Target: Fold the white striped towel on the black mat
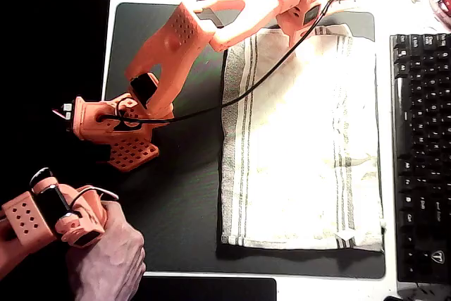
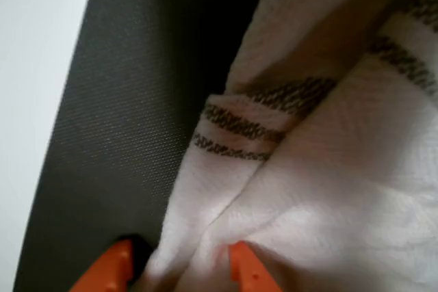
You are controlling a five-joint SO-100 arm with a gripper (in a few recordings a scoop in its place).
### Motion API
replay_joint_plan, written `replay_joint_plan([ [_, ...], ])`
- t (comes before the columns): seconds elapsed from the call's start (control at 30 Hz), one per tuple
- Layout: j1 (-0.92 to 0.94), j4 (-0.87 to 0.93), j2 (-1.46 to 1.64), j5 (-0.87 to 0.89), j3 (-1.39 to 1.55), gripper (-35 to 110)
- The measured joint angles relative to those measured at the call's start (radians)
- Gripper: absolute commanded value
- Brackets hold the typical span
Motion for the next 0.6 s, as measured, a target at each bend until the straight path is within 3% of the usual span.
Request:
replay_joint_plan([
  [0.13, 0.002, -0.002, -0.002, -0.003, -0.003, 1],
  [0.6, 0.015, -0.006, 0.075, 0.066, 0.071, 0],
])
